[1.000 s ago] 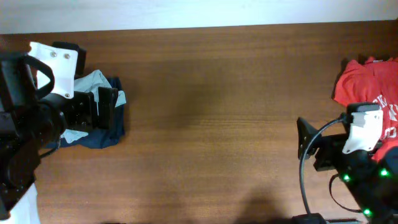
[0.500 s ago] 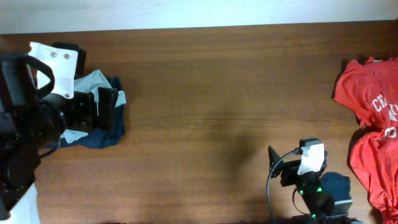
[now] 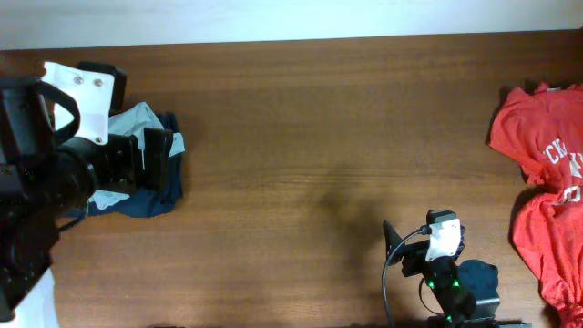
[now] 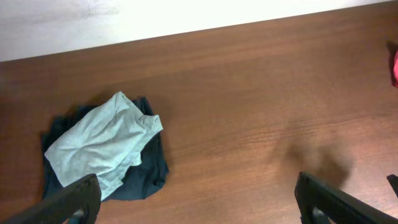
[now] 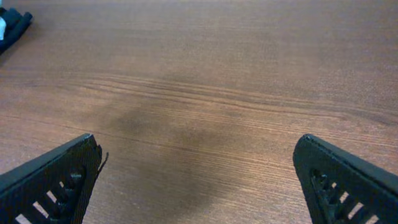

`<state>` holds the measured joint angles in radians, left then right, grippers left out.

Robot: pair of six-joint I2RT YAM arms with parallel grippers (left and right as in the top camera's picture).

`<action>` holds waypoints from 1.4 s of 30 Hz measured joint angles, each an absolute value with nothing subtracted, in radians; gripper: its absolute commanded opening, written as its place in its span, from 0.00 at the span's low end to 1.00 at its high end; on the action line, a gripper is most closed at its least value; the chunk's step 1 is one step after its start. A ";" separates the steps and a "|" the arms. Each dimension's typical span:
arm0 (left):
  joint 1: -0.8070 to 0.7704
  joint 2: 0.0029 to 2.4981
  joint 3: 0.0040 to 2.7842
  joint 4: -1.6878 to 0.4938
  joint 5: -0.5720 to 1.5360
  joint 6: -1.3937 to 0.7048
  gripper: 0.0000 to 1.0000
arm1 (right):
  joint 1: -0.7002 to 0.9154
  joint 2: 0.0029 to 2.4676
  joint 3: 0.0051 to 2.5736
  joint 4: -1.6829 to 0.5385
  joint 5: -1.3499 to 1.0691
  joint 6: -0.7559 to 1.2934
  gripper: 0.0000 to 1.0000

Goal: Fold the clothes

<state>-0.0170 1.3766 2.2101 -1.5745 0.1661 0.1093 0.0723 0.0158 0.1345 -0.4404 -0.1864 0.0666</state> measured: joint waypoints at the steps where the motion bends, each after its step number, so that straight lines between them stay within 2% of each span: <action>1: -0.017 1.377 2.210 -1.575 0.166 0.109 0.99 | 0.072 0.016 0.134 -0.440 -0.186 0.067 0.99; 34: -0.017 1.376 2.210 -1.576 0.151 0.121 0.99 | 0.072 0.016 0.134 -0.440 -0.186 0.067 0.99; 38: -0.017 1.348 2.149 -1.408 0.123 0.133 0.99 | 0.072 0.016 0.134 -0.440 -0.186 0.067 0.98; 42: -0.017 1.236 1.930 -1.164 0.114 0.138 0.99 | 0.072 0.016 0.134 -0.440 -0.187 0.067 0.98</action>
<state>-0.0170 1.2358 1.9305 -1.1637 0.1139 0.1383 0.0723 0.0158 0.1341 -0.4397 -0.1867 0.0669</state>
